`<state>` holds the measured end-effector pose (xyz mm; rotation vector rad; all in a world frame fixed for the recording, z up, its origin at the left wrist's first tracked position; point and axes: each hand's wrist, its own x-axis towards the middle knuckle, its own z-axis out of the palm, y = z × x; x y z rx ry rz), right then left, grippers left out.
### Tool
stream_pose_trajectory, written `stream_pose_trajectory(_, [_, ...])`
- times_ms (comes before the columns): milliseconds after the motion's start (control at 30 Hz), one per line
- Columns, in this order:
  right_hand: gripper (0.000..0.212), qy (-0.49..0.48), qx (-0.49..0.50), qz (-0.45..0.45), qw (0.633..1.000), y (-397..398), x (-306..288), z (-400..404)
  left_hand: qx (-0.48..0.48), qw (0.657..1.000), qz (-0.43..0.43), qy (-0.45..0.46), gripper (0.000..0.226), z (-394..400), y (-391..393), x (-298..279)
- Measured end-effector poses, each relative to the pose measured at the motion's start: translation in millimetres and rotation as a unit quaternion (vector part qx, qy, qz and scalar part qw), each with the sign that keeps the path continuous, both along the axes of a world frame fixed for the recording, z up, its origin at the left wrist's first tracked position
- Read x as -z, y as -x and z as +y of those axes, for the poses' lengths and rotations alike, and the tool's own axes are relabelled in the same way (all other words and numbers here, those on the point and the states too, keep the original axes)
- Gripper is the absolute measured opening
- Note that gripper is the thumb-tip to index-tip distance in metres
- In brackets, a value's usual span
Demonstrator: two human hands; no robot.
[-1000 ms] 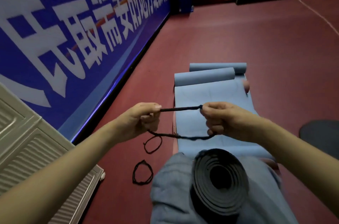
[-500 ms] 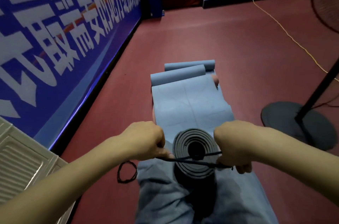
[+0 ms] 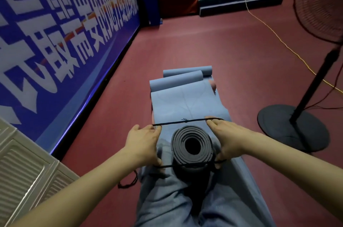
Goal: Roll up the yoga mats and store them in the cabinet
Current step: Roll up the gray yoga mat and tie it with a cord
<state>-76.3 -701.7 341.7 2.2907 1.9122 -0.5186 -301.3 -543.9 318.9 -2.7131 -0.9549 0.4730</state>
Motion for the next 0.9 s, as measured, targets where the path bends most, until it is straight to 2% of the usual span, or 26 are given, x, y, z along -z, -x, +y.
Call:
stream_pose_trajectory(67, [0.147, 0.001, -0.003, 0.015, 1.000, -5.5, 5.9, -0.1, 0.000, 1.000, 0.003, 0.018, 0.141, 0.4, -6.6, 12.4])
stream_pose_trajectory(133, [0.147, -0.001, -0.008, 0.030, 1.000, -8.5, 16.1, -1.9, 0.003, 0.999, 0.009, 0.036, 0.149, -0.3, -11.0, 24.1])
stream_pose_trajectory(300, [0.143, -0.032, -0.032, 0.050, 0.998, -19.5, 55.9, 0.1, 0.012, 0.997, 0.022, 0.078, 0.146, 3.8, -21.1, 45.4])
stream_pose_trajectory(400, [0.142, -0.029, -0.028, 0.058, 0.997, -29.4, 72.4, 14.8, 0.012, 0.994, -0.016, 0.106, 0.128, 16.0, -33.8, 61.9])
stream_pose_trajectory(500, [0.129, -0.031, -0.036, 0.086, 0.995, -38.1, 80.1, 35.3, 0.016, 0.990, -0.043, 0.132, 0.097, 30.6, -47.8, 69.7])
stream_pose_trajectory(567, [0.118, -0.032, -0.035, 0.086, 0.995, -47.5, 90.1, 48.8, -0.004, 0.991, -0.034, 0.132, 0.092, 42.3, -56.9, 74.9])
stream_pose_trajectory(700, [0.121, -0.026, 0.007, 0.091, 0.995, -71.1, 118.7, 73.4, -0.050, 0.990, 0.012, 0.128, 0.088, 64.7, -73.7, 103.2])
stream_pose_trajectory(900, [0.100, 0.007, 0.082, 0.141, 0.987, -82.9, 169.4, 105.5, -0.104, 0.977, 0.062, 0.177, 0.039, 90.7, -96.4, 164.1])
